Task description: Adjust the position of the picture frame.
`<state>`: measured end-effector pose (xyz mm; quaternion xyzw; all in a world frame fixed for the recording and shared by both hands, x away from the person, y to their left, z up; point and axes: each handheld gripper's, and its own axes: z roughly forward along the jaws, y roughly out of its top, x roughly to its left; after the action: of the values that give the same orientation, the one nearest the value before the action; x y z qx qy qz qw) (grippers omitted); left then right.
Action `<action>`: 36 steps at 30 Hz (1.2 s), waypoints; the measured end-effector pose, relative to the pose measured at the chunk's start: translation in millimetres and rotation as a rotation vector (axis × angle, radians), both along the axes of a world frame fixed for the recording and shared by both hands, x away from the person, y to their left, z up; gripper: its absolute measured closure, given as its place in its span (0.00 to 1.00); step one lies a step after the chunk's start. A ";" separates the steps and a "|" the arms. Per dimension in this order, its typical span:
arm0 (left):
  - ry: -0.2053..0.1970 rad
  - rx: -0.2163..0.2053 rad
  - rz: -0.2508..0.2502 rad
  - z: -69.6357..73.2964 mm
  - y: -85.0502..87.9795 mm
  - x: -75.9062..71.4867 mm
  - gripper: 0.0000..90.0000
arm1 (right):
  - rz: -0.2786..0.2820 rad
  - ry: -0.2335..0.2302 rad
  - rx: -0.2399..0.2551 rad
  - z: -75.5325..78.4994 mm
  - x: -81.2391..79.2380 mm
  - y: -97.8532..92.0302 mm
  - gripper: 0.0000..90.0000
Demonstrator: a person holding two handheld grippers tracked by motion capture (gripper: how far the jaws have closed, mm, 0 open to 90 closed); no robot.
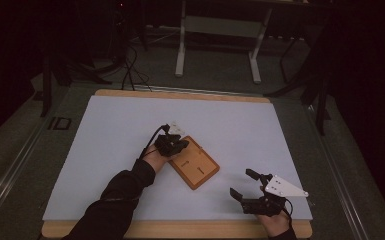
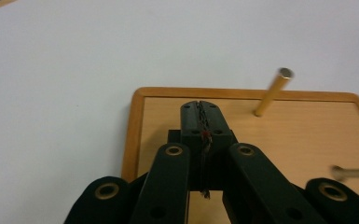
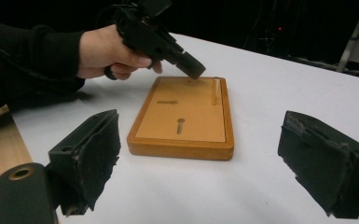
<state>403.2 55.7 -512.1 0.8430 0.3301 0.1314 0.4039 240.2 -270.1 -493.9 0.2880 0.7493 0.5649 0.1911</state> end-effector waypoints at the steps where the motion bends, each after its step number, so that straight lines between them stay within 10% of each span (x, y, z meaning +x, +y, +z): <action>1: -0.010 0.015 0.005 -1.4 -5.3 7.2 1.00 | 0.001 0.000 0.002 0.0 -0.4 -0.3 0.14; 20: -0.027 0.112 -0.006 -2.7 -34.4 49.9 1.00 | 0.005 0.002 0.004 0.0 0.0 -3.0 0.14; 36: 0.004 0.146 -0.009 -5.8 -26.2 52.5 1.00 | 0.007 0.005 0.003 0.0 -0.2 -2.9 0.14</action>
<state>455.7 29.5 -517.9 0.8718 0.3168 0.1519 0.3414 240.0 -273.1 -493.9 0.2869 0.7498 0.5662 0.1867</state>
